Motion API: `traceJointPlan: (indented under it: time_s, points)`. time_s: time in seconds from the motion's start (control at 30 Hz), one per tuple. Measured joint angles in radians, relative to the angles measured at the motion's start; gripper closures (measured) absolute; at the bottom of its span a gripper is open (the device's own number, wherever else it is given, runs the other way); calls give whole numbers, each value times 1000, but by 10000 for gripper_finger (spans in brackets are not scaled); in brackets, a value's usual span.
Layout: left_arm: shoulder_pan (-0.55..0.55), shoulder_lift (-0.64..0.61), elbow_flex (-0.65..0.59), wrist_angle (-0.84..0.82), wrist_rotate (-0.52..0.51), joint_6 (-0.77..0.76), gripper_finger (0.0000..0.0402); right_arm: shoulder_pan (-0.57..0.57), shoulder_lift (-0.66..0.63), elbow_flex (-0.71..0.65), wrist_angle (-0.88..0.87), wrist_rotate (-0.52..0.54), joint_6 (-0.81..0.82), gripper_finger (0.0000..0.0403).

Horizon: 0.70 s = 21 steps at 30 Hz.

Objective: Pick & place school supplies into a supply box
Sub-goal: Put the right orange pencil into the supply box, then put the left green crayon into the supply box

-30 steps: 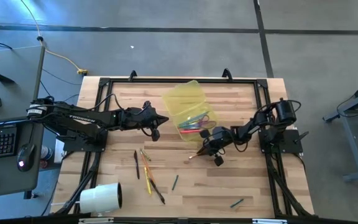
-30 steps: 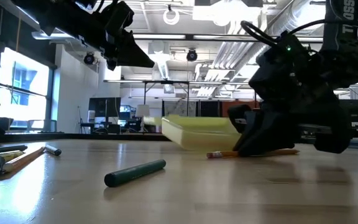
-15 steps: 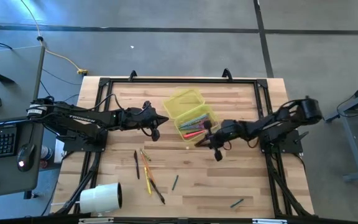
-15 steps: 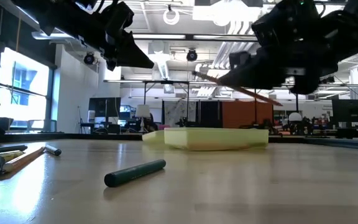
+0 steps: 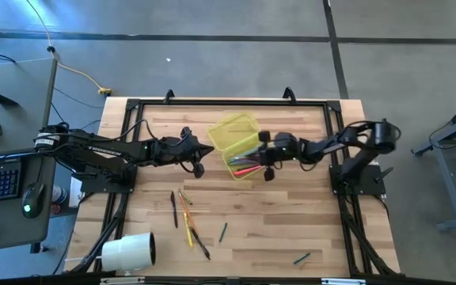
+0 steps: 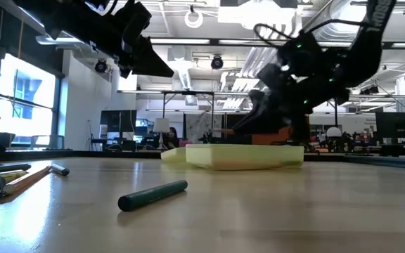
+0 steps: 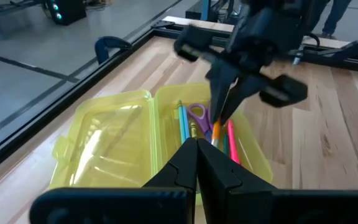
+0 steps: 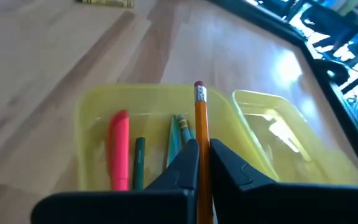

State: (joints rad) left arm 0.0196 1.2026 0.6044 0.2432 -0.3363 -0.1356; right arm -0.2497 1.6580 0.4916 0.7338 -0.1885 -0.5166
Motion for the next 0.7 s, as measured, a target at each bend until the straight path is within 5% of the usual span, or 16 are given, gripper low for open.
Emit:
traceJointPlan:
  time_s: [0.3,0.43,0.7]
  points:
    - [0,0,0,0,12,-3,355,2,172,228,-243,88,24,373]
    - [0,0,0,0,12,-3,355,7,175,309,-361,167,43,357]
    - [0,0,0,-11,13,-1,355,58,155,408,-443,137,45,337]
